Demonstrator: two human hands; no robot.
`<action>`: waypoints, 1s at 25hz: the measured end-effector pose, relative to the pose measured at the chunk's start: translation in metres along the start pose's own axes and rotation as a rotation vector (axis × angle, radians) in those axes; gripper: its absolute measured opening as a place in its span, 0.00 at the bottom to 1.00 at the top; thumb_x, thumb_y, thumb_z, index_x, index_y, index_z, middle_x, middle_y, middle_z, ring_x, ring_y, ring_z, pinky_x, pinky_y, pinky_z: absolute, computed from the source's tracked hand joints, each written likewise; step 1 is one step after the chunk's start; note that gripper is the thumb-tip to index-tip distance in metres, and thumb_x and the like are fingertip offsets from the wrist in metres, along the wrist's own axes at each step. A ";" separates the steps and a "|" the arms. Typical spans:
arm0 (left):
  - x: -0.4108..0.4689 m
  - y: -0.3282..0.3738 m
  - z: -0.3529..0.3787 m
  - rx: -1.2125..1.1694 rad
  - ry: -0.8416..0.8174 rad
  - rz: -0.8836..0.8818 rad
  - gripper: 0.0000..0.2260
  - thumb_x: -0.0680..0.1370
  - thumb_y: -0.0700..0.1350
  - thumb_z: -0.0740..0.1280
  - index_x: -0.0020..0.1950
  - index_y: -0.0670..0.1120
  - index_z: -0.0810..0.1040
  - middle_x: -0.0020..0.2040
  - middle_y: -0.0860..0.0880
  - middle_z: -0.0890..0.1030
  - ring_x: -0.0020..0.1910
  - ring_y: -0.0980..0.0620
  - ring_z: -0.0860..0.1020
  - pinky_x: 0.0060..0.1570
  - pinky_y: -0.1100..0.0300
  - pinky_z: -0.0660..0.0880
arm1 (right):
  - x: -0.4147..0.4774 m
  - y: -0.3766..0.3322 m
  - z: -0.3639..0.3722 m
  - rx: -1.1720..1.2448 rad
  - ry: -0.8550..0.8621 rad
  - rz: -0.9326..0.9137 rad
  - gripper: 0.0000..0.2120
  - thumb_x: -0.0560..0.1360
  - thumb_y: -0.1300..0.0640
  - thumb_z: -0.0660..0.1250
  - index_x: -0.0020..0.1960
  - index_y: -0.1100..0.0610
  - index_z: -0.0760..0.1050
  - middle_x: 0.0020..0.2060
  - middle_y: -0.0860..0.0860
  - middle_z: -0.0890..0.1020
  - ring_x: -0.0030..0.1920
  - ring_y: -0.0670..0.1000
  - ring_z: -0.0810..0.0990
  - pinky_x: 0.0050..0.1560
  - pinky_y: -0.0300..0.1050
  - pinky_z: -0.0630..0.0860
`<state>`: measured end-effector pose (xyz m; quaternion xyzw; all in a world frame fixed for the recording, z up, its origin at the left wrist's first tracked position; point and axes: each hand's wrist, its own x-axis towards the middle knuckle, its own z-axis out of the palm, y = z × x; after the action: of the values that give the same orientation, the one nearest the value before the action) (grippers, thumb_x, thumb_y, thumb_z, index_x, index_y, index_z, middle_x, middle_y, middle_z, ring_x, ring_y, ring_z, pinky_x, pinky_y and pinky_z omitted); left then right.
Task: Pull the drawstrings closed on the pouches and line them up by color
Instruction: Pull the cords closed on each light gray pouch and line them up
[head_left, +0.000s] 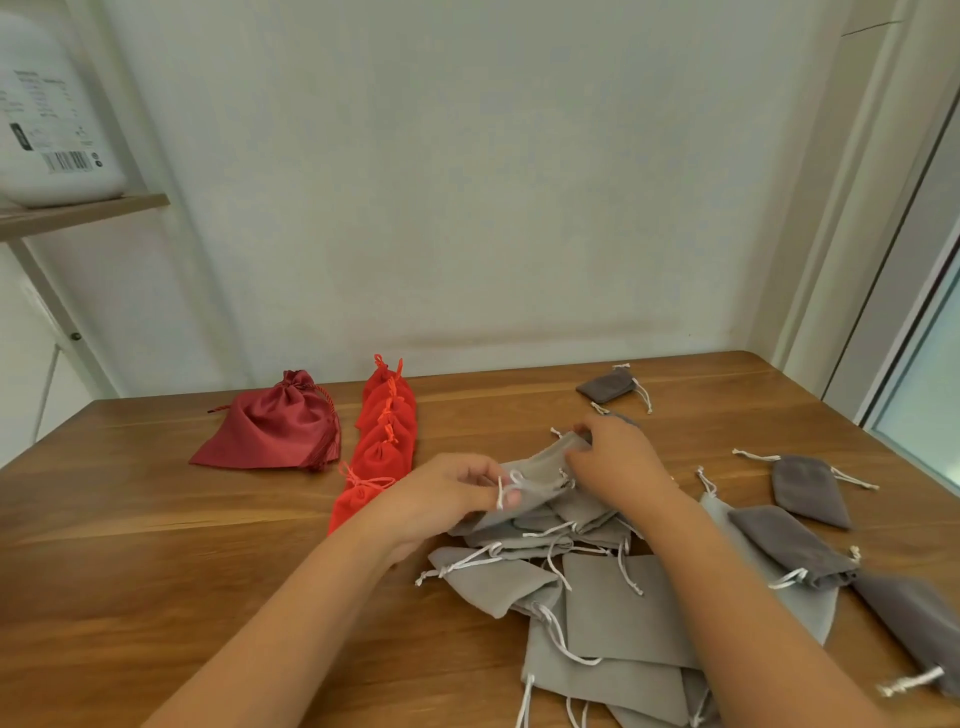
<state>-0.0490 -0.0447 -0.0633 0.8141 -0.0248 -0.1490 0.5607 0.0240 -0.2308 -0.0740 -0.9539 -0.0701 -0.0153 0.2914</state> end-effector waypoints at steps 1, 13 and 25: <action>-0.001 -0.001 -0.001 -0.051 0.091 0.039 0.08 0.73 0.48 0.72 0.48 0.45 0.82 0.37 0.50 0.77 0.36 0.53 0.71 0.35 0.62 0.66 | -0.004 -0.005 -0.002 0.160 0.039 -0.027 0.16 0.79 0.57 0.60 0.67 0.54 0.72 0.60 0.50 0.78 0.53 0.46 0.77 0.44 0.36 0.73; -0.003 0.006 -0.014 -0.582 0.363 0.394 0.10 0.71 0.43 0.69 0.51 0.49 0.81 0.44 0.53 0.81 0.45 0.55 0.78 0.47 0.58 0.75 | -0.031 -0.039 -0.012 0.813 -0.185 -0.315 0.08 0.74 0.58 0.69 0.50 0.61 0.83 0.37 0.49 0.83 0.33 0.39 0.76 0.31 0.31 0.70; -0.002 0.004 -0.021 -0.476 0.402 0.345 0.10 0.77 0.46 0.64 0.53 0.45 0.82 0.51 0.47 0.85 0.50 0.52 0.83 0.46 0.63 0.79 | -0.032 -0.044 -0.008 0.839 -0.205 -0.255 0.11 0.73 0.51 0.69 0.46 0.59 0.83 0.36 0.50 0.82 0.37 0.46 0.76 0.37 0.37 0.71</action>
<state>-0.0452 -0.0271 -0.0520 0.6577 -0.0159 0.1095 0.7451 -0.0138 -0.2029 -0.0448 -0.7335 -0.2159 0.0734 0.6403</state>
